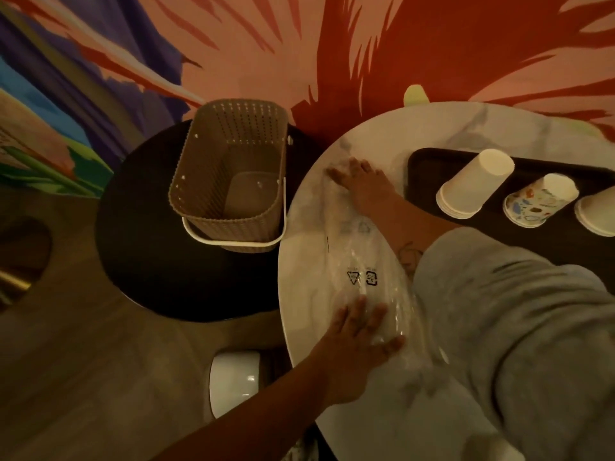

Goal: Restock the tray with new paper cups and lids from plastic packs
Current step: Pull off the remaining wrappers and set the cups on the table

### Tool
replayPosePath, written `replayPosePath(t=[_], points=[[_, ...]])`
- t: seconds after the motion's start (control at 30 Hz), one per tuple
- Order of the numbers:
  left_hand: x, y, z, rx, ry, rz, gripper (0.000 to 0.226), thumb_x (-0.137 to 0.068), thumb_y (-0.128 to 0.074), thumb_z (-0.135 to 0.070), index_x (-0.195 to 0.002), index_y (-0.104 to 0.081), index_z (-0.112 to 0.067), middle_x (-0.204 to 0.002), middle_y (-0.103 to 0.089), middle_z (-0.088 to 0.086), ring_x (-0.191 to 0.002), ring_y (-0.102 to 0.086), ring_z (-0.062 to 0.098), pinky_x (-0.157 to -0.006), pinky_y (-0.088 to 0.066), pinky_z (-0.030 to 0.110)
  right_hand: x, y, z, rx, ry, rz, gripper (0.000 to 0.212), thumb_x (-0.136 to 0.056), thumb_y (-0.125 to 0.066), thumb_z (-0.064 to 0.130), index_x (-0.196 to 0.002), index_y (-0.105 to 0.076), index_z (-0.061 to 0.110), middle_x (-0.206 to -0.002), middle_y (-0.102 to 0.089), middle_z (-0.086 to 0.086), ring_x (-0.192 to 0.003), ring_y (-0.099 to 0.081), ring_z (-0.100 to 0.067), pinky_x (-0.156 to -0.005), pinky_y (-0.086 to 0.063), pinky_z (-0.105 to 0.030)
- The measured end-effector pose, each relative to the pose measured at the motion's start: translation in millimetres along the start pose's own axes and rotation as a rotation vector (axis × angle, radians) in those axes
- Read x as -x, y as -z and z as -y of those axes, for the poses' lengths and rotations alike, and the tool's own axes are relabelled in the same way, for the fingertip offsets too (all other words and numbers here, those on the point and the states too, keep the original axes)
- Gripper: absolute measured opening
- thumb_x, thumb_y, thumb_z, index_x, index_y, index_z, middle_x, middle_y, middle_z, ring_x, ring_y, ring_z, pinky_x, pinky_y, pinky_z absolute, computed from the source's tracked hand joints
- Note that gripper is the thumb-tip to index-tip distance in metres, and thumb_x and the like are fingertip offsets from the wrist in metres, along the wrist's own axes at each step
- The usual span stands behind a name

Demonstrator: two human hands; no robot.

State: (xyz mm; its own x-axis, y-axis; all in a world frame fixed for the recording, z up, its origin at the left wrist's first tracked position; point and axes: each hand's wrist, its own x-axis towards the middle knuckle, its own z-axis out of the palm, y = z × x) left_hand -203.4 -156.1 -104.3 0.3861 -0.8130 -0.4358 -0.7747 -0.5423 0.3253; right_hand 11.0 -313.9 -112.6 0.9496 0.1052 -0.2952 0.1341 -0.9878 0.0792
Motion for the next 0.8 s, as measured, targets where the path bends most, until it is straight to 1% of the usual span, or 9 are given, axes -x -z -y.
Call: replayPosePath(t=[0.1,0.13,0.23,0.3,0.37,0.47,0.53,0.67,0.8], points=[[2.5,0.3,-5.3,0.015,0.040,0.038,0.068,-0.093,-0.039,-0.015,-0.149,-0.004,-0.030,-0.155,0.023,0.009,-0.131,0.037,0.036,-0.112,0.018,0.052,8.1,17.6,0.9,0.156,-0.005,-0.048,0.053,-0.099,-0.030,0.026,-0.147,-0.011,0.036,-0.141,-0.037,-0.014,-0.126,-0.040,-0.035,-0.104,-0.031,-0.047],[1.2,5.1,-5.7,0.052,0.059,0.044,0.067,-0.091,-0.041,-0.015,-0.149,-0.010,-0.031,-0.157,0.019,0.008,-0.137,0.031,0.036,-0.115,0.013,0.052,13.1,24.2,2.9,0.194,-0.022,-0.074,0.053,-0.098,-0.032,0.025,-0.147,-0.013,0.031,-0.135,-0.043,-0.013,-0.122,-0.044,-0.033,-0.102,-0.033,-0.045],[3.6,26.2,-7.0,0.148,0.116,0.024,0.059,-0.090,-0.048,-0.020,-0.144,-0.028,-0.033,-0.159,0.007,0.005,-0.145,0.011,0.031,-0.117,0.003,0.047,36.9,45.0,9.2,0.203,-0.078,-0.132,0.051,-0.097,-0.034,0.019,-0.146,-0.021,0.021,-0.138,-0.040,-0.015,-0.125,-0.040,-0.033,-0.104,-0.030,-0.044],[11.5,35.7,-6.7,0.117,0.136,-0.023,0.054,-0.091,-0.048,-0.022,-0.142,-0.033,-0.029,-0.159,0.001,0.008,-0.146,0.002,0.030,-0.118,-0.002,0.046,57.6,59.4,10.7,0.178,-0.088,-0.150,0.046,-0.098,-0.034,0.019,-0.144,-0.027,0.018,-0.140,-0.038,-0.015,-0.128,-0.038,-0.033,-0.104,-0.029,-0.045],[22.3,40.3,-9.6,0.073,0.146,-0.099,0.050,-0.091,-0.049,-0.024,-0.140,-0.037,-0.025,-0.158,-0.006,0.010,-0.145,-0.007,0.030,-0.117,-0.010,0.045,84.4,74.1,10.7,0.081,-0.106,-0.175,0.042,-0.097,-0.040,0.023,-0.139,-0.036,0.018,-0.138,-0.042,-0.014,-0.126,-0.041,-0.032,-0.103,-0.032,-0.045],[37.5,49.1,-23.2,0.101,0.171,-0.213,0.042,-0.091,-0.050,-0.024,-0.133,-0.045,-0.024,-0.153,-0.022,0.006,-0.140,-0.024,0.025,-0.112,-0.022,0.042,134.8,95.9,10.1,-0.188,-0.127,-0.261,0.039,-0.095,-0.047,0.025,-0.134,-0.046,0.019,-0.135,-0.049,-0.010,-0.123,-0.047,-0.030,-0.099,-0.039,-0.042],[45.9,56.9,-37.7,0.176,0.160,-0.286,0.035,-0.091,-0.049,-0.023,-0.126,-0.050,-0.023,-0.144,-0.036,0.001,-0.132,-0.036,0.020,-0.108,-0.028,0.037,172.7,108.0,8.4,-0.291,-0.141,-0.345,0.036,-0.093,-0.050,0.025,-0.128,-0.052,0.019,-0.132,-0.053,-0.008,-0.120,-0.050,-0.027,-0.097,-0.042,-0.039],[54.4,71.0,-80.3,0.250,0.109,-0.336,0.025,-0.093,-0.050,-0.023,-0.117,-0.056,-0.021,-0.128,-0.053,-0.001,-0.113,-0.053,0.016,-0.095,-0.040,0.027,256.7,124.6,0.7,-0.387,-0.212,-0.485,0.030,-0.091,-0.053,0.023,-0.120,-0.059,0.018,-0.124,-0.060,-0.005,-0.114,-0.054,-0.023,-0.094,-0.043,-0.035],[50.1,70.7,-127.0,0.241,0.041,-0.334,0.022,-0.094,-0.047,-0.023,-0.113,-0.058,-0.019,-0.121,-0.059,0.002,-0.106,-0.056,0.017,-0.091,-0.042,0.026,338.0,129.4,-14.4,-0.444,-0.280,-0.548,0.028,-0.090,-0.056,0.021,-0.116,-0.062,0.015,-0.115,-0.063,-0.006,-0.104,-0.058,-0.022,-0.086,-0.045,-0.033]])
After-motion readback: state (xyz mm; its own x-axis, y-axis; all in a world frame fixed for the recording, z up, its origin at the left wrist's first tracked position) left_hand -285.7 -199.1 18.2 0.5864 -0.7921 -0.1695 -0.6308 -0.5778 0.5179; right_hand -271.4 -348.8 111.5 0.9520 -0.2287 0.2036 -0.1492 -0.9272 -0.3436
